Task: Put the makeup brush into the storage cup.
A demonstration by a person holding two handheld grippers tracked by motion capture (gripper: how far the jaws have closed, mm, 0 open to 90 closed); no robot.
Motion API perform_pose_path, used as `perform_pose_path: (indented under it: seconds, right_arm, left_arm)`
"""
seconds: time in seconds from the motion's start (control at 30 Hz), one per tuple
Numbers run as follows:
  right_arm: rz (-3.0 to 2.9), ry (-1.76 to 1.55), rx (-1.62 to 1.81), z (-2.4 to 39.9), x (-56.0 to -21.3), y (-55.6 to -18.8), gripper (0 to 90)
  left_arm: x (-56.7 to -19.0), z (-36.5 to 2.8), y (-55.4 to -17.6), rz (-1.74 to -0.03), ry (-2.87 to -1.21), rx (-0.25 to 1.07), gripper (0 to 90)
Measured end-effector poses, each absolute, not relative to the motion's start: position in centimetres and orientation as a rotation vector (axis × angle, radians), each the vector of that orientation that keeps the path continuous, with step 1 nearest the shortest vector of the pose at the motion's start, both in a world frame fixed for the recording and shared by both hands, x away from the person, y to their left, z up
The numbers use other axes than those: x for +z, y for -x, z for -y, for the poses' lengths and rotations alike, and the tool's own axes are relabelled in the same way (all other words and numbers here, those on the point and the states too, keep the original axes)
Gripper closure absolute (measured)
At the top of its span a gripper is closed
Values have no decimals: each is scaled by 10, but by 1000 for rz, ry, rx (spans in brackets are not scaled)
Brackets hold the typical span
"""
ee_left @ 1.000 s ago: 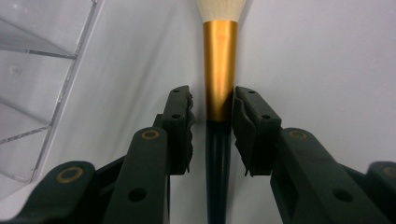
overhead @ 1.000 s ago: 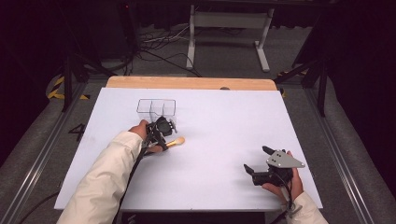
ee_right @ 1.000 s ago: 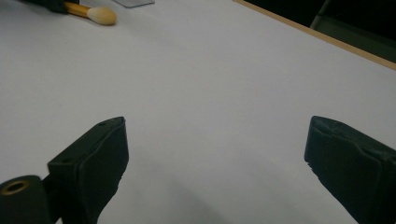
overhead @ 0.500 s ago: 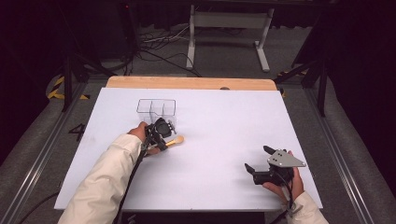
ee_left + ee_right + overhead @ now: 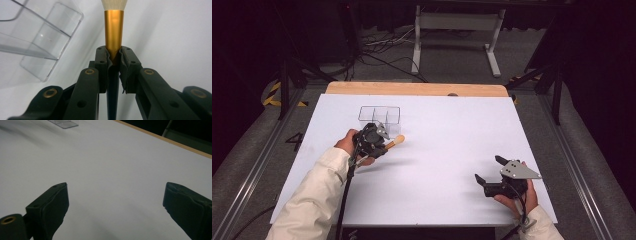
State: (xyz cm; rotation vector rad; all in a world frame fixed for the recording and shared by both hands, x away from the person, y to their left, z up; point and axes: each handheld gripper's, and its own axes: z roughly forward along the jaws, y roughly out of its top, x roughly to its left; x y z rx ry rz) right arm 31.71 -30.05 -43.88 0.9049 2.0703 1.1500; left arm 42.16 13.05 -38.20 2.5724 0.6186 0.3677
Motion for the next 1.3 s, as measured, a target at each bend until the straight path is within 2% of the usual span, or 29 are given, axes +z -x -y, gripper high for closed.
perform_pose_path:
  seconds: [0.43, 0.73, 1.3]
  right_arm:
    - [-2047, -910, 1159, 301, -438, -316, 72]
    - [-2042, -902, 1161, 301, -437, -316, 72]
    - [-2035, -899, 1161, 302, -438, -316, 72]
  left_arm:
    - [-363, -164, -394, -601, -2300, 484, 780]
    - [-367, -176, -387, -602, -2127, 512, 780]
    - [-370, -185, -385, -614, -1929, 541, 779]
